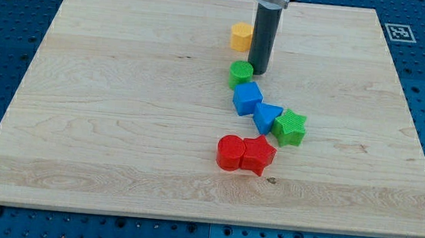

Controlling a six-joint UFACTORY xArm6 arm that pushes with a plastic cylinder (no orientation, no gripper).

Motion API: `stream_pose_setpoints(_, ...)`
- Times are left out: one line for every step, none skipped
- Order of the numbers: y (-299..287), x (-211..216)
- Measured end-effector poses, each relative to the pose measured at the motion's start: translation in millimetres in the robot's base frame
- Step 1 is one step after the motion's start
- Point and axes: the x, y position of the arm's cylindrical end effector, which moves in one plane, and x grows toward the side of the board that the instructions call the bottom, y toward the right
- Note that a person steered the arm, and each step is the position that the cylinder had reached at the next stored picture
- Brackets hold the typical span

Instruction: Keep arm in between yellow blocks

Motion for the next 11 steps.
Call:
stream_pose_setpoints(-46, -31)
stream_pose_setpoints(-67, -72)
stream_pose_setpoints(-48, -114)
stream_pose_setpoints(0, -122)
stream_pose_setpoints(10, -99)
stream_pose_setpoints(0, -73)
stream_pose_setpoints(-6, -50)
stream_pose_setpoints(-6, -33)
stream_pose_setpoints(-6, -45)
stream_pose_setpoints(-6, -61)
stream_pose_setpoints(-6, -55)
